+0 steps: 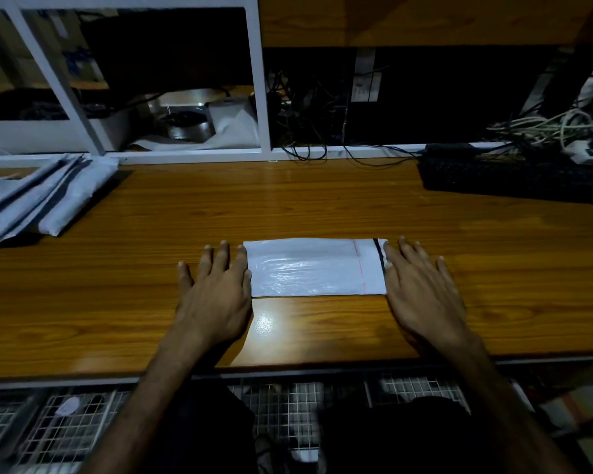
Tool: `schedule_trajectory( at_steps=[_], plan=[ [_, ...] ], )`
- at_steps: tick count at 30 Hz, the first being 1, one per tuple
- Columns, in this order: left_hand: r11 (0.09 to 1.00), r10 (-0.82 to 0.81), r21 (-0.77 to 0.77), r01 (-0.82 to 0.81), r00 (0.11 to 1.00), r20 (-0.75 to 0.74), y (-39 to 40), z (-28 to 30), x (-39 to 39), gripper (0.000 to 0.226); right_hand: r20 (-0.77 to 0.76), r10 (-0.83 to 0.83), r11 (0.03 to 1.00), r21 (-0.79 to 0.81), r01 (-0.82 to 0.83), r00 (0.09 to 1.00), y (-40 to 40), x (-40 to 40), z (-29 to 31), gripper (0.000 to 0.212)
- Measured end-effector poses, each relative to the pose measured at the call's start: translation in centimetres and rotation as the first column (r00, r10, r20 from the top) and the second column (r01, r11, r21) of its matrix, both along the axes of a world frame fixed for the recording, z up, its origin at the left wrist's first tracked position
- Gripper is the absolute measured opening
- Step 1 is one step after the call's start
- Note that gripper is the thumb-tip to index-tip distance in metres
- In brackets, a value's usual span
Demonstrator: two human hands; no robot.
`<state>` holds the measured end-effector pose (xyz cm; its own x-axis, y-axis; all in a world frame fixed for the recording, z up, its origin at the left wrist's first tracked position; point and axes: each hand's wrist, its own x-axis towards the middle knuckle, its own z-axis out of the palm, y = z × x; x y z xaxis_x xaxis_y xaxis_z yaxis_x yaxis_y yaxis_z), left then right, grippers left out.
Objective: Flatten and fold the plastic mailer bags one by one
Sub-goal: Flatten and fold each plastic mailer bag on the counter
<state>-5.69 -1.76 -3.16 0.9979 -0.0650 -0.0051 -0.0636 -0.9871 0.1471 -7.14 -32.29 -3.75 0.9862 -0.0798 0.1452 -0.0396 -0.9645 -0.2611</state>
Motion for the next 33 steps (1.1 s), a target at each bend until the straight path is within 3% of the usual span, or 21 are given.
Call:
schedule_trajectory(
  at_steps=[4,7,12,15,17,23,25,29,31,33],
  plan=[
    [0.998,-0.038,-0.052,0.039,0.999,0.024,0.5,0.1,0.2,0.056,0.015,-0.010,1.000,0.026,0.010,1.000,-0.8,-0.4,-0.1,0.052],
    [0.985,-0.022,-0.171,0.037,0.996,0.091,1.2,0.2,1.4,0.053,0.072,-0.041,0.989,0.146,0.030,0.997,-0.7,-0.6,0.2,0.052],
    [0.953,-0.033,-0.294,0.068,0.992,0.121,2.0,0.2,5.6,0.047,0.043,0.011,0.982,0.187,-0.018,0.999,-0.8,-0.5,0.3,0.078],
    [0.947,-0.045,-0.312,0.084,0.990,0.131,1.7,0.6,7.5,0.031,0.031,0.023,0.986,0.165,-0.028,0.999,-0.9,-0.5,0.3,0.093],
    [0.937,-0.050,-0.332,0.106,0.984,0.173,1.4,1.1,8.1,0.006,0.031,0.033,0.985,0.169,-0.038,0.999,-1.0,-0.4,0.2,0.097],
    [0.923,-0.059,-0.353,0.150,0.965,0.256,1.1,0.9,8.7,0.037,0.051,0.041,0.970,0.237,-0.052,0.998,-1.2,-0.4,0.1,0.093],
    [0.869,0.003,-0.471,0.153,0.949,0.314,0.5,0.6,8.4,0.037,0.042,0.038,0.960,0.275,-0.048,0.998,-1.1,-0.6,0.4,0.093],
    [0.593,0.129,-0.778,0.207,0.930,0.345,-1.0,1.1,7.1,0.020,0.047,0.047,0.922,0.383,-0.061,0.998,-0.8,-0.8,0.8,0.097],
    [0.525,0.182,-0.819,0.231,0.910,0.374,-1.7,1.6,6.6,0.020,0.086,0.074,0.852,0.512,-0.107,0.994,-0.8,-0.9,0.9,0.092],
    [0.487,0.237,-0.846,0.217,0.900,0.367,-2.2,1.8,6.2,0.012,0.152,0.097,0.723,0.668,-0.175,0.984,-0.7,-1.3,1.3,0.083]
  ],
)
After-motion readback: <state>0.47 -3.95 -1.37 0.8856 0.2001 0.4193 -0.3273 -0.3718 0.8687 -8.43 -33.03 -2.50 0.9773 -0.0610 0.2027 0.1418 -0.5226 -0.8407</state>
